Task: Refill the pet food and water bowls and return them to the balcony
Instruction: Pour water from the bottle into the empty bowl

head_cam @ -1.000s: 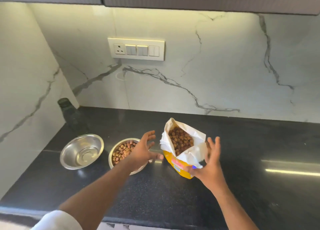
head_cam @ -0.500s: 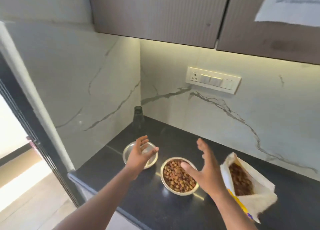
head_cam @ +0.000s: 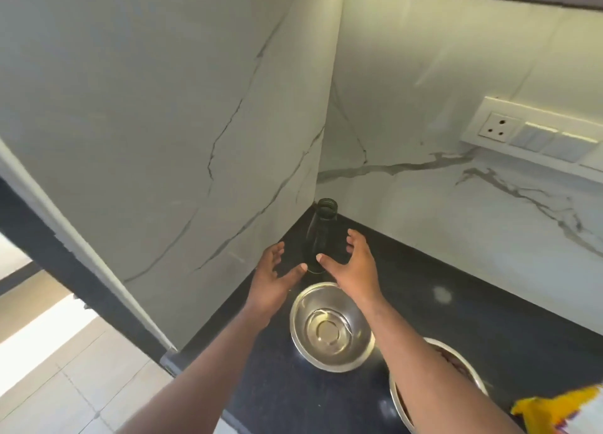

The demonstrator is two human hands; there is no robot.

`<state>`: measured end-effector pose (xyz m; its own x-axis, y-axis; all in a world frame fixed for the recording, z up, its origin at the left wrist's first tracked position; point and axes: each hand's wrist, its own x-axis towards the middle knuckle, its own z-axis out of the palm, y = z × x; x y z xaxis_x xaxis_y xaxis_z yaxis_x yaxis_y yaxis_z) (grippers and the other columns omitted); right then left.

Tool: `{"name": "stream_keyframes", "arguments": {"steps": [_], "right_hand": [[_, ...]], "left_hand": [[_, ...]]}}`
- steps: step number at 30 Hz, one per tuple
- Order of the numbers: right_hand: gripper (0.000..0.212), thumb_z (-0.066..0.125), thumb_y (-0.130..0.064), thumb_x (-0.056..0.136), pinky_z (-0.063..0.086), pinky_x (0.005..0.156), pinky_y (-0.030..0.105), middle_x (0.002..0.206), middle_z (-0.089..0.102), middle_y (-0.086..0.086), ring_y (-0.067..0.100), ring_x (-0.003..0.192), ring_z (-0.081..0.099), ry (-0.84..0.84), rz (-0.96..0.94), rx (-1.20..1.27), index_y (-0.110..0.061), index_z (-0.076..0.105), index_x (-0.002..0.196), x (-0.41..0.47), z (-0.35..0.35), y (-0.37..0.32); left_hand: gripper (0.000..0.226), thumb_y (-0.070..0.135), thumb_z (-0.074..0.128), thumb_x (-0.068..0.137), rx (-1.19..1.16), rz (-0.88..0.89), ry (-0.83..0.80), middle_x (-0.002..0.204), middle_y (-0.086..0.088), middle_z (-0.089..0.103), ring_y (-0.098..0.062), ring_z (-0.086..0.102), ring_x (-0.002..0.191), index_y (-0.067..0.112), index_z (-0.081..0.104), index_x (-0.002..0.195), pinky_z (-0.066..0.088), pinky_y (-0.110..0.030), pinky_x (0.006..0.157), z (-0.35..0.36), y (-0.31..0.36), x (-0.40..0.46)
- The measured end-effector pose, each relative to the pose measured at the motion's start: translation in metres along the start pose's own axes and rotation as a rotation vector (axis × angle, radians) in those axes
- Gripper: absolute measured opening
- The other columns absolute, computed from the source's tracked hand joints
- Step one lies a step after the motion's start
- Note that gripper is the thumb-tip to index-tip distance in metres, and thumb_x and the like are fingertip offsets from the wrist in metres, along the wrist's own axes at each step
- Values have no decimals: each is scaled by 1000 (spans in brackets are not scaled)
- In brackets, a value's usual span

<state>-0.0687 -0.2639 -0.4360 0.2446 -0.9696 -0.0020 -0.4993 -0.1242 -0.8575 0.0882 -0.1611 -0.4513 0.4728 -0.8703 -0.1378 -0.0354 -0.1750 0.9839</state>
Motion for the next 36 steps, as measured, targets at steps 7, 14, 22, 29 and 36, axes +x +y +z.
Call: {"name": "stream_keyframes", "arguments": {"steps": [7, 14, 22, 29, 36], "right_hand": [[109, 94, -55, 58, 52, 107, 42, 142, 57, -2, 18, 127, 60, 36, 81, 24, -27, 42, 149, 42, 40, 3], [86, 97, -43, 63, 57, 96, 40, 121, 69, -9, 16, 109, 68, 98, 123, 29, -32, 51, 134, 50, 55, 0], [76, 95, -44, 66, 58, 98, 44, 117, 72, -7, 18, 107, 69, 126, 111, -48, -31, 54, 128, 47, 47, -1], [74, 96, -40, 67, 55, 102, 47, 116, 74, -6, 21, 110, 70, 110, 92, -104, -28, 56, 127, 30, -1, 14], [82, 96, -44, 66, 50, 109, 55, 126, 71, -2, 26, 120, 66, 69, 50, -239, -28, 52, 133, 10, -74, 30]], "left_hand": [[69, 28, 83, 87, -29, -39, -90, 155, 9, 46, -10, 41, 146, 36, 43, 144, 33, -39, 124, 8, -17, 39], [73, 26, 82, 88, -28, -74, -119, 156, 9, 46, -9, 41, 145, 31, 43, 150, 35, -36, 121, 5, -26, 55], [70, 28, 81, 89, -30, -94, -128, 155, 11, 45, -8, 42, 143, 32, 43, 148, 36, -29, 113, 0, -24, 46], [70, 30, 81, 89, -33, -96, -72, 151, 9, 50, -10, 46, 140, 25, 47, 149, 39, -40, 120, 6, -14, 20], [55, 38, 80, 88, 28, -141, -11, 137, 1, 62, -15, 56, 133, 24, 59, 136, 47, -42, 114, 23, -15, -21]]}}
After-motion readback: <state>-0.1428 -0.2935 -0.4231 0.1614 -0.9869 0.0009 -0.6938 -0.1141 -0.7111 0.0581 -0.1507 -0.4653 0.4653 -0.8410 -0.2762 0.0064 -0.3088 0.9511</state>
